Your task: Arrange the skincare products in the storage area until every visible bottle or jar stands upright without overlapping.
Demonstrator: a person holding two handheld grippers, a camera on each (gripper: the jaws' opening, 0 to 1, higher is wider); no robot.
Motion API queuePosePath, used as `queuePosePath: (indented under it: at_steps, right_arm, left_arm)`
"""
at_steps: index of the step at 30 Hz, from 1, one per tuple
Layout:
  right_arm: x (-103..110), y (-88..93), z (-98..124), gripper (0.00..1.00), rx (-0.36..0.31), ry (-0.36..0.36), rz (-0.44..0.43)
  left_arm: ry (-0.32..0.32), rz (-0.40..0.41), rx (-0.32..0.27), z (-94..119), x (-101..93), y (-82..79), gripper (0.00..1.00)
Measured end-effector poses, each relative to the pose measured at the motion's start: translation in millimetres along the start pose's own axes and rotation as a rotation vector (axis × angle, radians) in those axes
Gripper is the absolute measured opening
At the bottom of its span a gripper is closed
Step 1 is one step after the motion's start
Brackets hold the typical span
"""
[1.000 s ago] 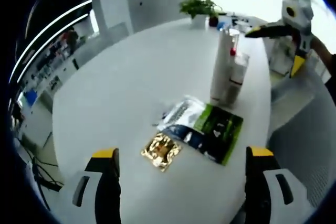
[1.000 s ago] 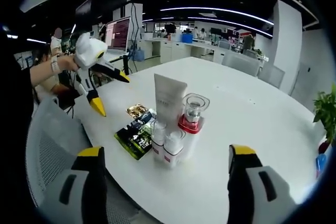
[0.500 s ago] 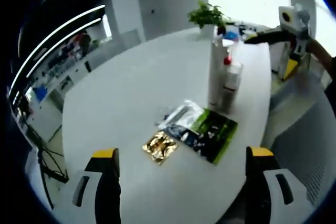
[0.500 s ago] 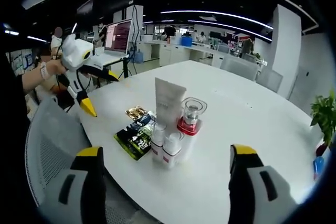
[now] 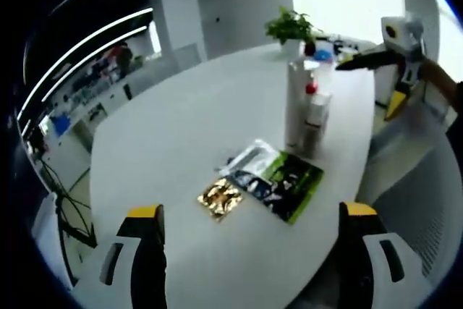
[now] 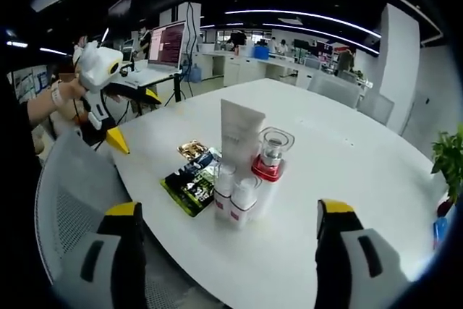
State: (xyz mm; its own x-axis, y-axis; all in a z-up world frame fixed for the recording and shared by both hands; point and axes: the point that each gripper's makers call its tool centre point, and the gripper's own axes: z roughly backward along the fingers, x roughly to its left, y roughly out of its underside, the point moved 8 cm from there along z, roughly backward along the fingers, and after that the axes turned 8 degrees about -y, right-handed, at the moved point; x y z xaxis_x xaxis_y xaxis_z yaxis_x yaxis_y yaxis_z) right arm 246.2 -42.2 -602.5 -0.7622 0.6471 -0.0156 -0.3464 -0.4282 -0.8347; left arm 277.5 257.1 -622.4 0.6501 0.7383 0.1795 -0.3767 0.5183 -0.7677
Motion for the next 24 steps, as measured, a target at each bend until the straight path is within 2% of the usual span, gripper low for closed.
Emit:
queuePosePath:
  at_steps: [12, 24]
  right_arm:
    - [-1, 2.1, -8, 1.00, 0.035, -0.022, -0.011]
    - [-15, 3.1, -11, 0.98, -0.024, 0.014, -0.043]
  left_arm:
    - [-0.009, -0.004, -0.013, -6, 5.8, -3.1, 0.97]
    - [0.008, -0.037, -0.006, -18, 11.2, -14.5, 0.97]
